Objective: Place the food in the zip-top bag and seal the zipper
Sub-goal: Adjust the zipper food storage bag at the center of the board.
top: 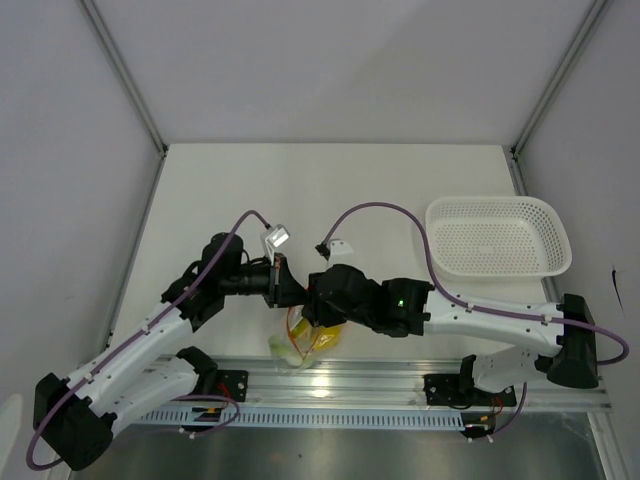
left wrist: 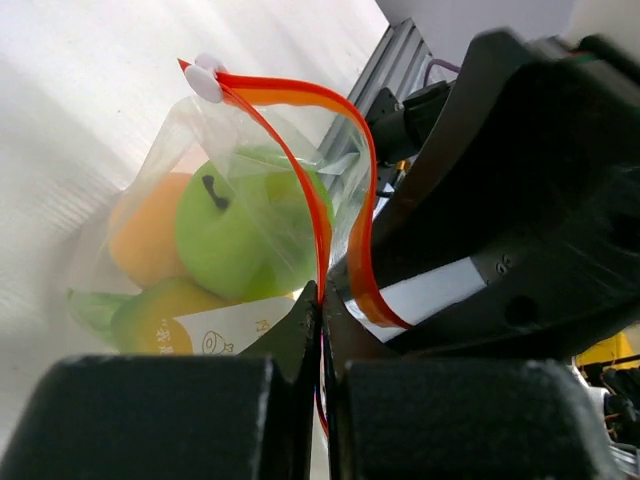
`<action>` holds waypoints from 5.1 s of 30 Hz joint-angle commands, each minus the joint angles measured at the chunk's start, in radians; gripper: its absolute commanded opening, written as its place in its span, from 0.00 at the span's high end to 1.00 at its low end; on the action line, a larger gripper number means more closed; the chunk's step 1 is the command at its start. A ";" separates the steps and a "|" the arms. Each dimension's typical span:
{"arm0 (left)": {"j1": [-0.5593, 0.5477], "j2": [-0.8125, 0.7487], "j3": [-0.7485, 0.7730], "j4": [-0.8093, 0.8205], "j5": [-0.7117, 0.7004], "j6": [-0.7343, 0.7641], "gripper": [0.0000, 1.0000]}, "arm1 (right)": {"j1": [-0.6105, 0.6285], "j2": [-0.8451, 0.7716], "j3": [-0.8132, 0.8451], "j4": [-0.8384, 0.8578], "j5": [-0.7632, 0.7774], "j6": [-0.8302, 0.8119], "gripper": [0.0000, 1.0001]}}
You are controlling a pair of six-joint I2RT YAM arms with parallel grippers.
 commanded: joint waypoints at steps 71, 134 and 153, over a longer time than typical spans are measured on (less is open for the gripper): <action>-0.004 -0.017 0.095 0.055 -0.034 0.066 1.00 | -0.391 -0.038 0.105 -0.180 -0.196 0.203 0.78; -0.453 0.205 0.402 -0.277 -0.739 0.115 0.01 | -0.329 -0.067 0.151 -0.289 0.088 0.500 1.00; -0.451 0.207 0.361 -0.273 -0.695 0.115 0.99 | -0.383 -0.023 0.213 -0.338 0.115 0.199 0.60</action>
